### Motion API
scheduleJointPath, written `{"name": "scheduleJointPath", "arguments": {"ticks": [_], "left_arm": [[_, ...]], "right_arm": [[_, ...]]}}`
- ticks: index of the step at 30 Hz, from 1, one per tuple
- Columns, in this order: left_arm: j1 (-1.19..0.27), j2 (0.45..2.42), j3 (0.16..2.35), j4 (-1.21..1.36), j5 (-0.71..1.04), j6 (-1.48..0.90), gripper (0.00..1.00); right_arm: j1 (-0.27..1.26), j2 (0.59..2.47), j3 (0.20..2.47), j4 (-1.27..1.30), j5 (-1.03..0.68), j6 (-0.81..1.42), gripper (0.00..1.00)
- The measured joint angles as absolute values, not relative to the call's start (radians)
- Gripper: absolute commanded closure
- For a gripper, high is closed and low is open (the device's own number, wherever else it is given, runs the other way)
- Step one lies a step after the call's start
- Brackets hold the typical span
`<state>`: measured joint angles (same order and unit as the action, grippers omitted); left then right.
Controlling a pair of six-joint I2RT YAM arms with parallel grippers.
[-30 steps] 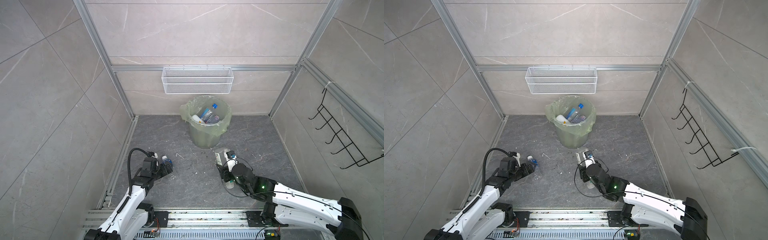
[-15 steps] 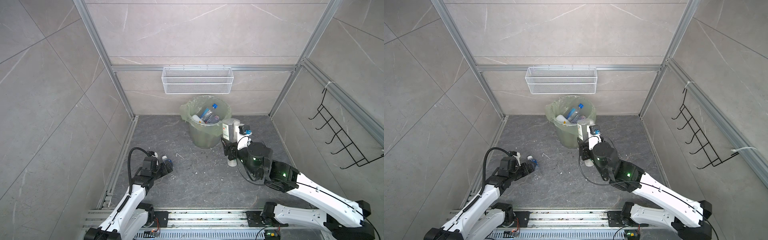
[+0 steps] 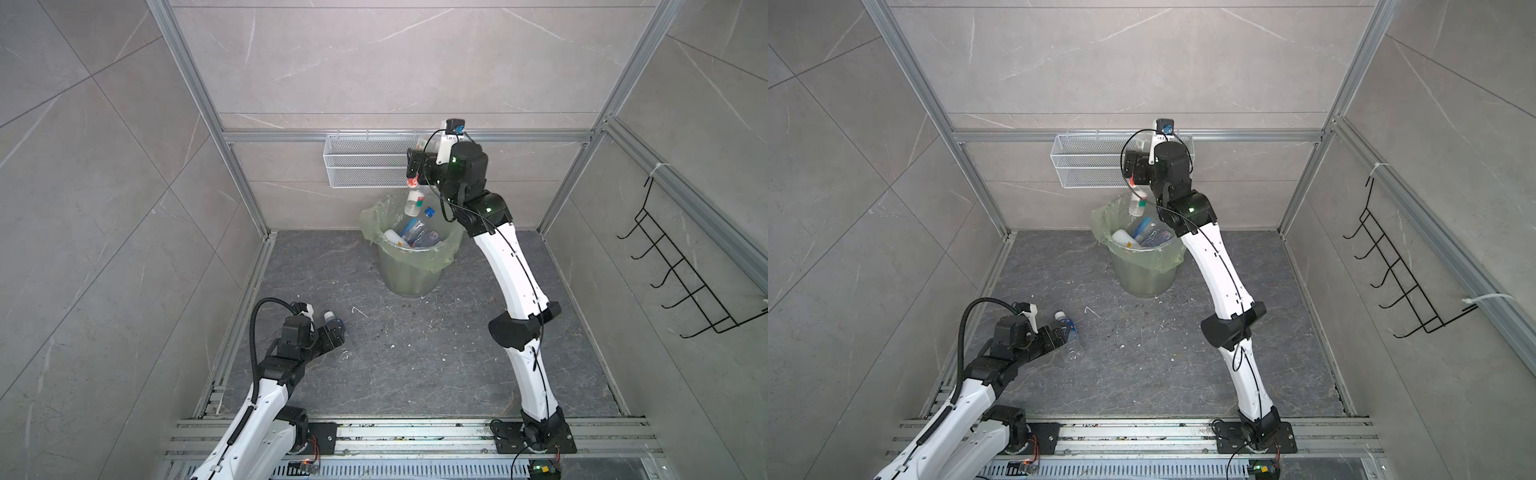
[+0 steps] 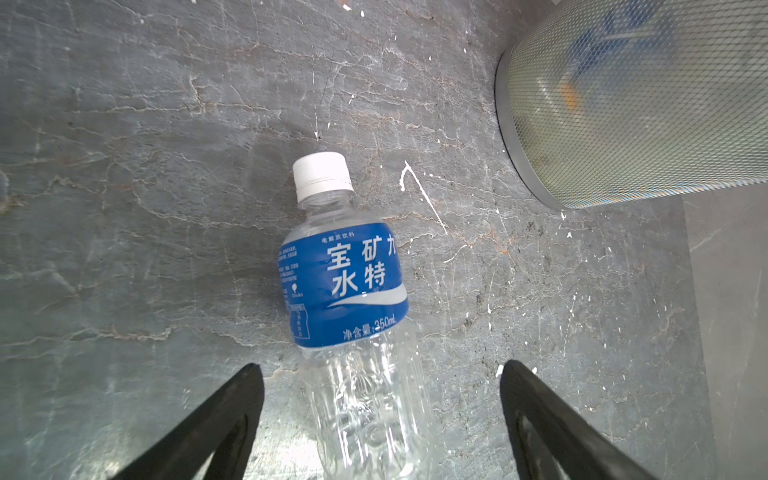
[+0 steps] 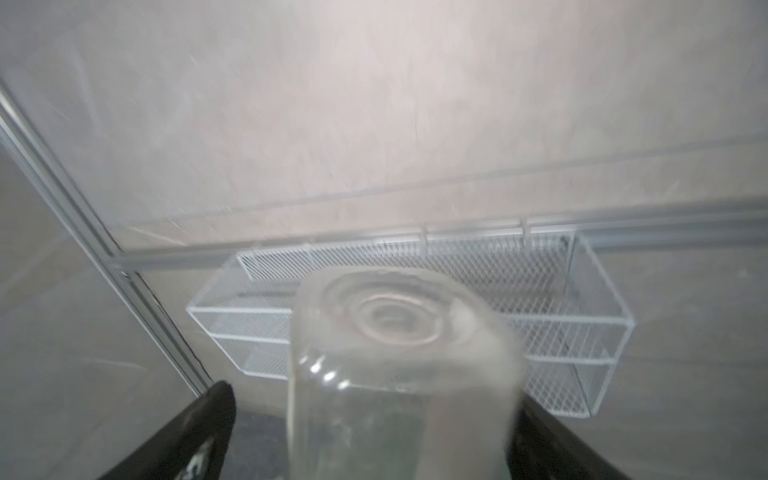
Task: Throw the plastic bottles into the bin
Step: 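Carry the large clear bottle over the bin and open the right gripper, then withdraw the right gripper from the bin while the left gripper lowers to the blue-labelled bottle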
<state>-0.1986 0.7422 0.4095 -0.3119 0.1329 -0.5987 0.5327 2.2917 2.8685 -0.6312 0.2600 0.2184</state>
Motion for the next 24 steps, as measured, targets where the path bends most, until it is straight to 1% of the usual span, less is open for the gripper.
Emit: {"name": "scheduleJointPath", "arguments": {"ticks": [1, 4, 6, 9, 18, 24], "left_arm": [[-0.199, 0.727, 0.409, -0.321, 0.133, -0.599, 0.09], [-0.199, 0.695, 0.409, -0.336, 0.130, -0.599, 0.09], [-0.201, 0.695, 0.409, -0.339, 0.128, -0.599, 0.09], [-0.202, 0.715, 0.409, -0.340, 0.120, -0.599, 0.09], [-0.203, 0.805, 0.409, -0.314, 0.107, -0.599, 0.09], [-0.203, 0.818, 0.409, -0.305, 0.106, -0.598, 0.09]], "right_arm": [[0.522, 2.267, 2.764, -0.631, 0.261, 0.233, 0.01], [0.509, 2.105, 2.327, -0.556, 0.249, 0.254, 0.01], [0.513, 2.027, 2.167, -0.543, 0.240, 0.263, 0.01], [0.520, 1.928, 2.065, -0.508, 0.227, 0.270, 0.01], [0.523, 1.546, 1.803, -0.381, 0.220, 0.265, 0.01], [0.523, 1.386, 1.535, -0.347, 0.216, 0.263, 0.01]]}}
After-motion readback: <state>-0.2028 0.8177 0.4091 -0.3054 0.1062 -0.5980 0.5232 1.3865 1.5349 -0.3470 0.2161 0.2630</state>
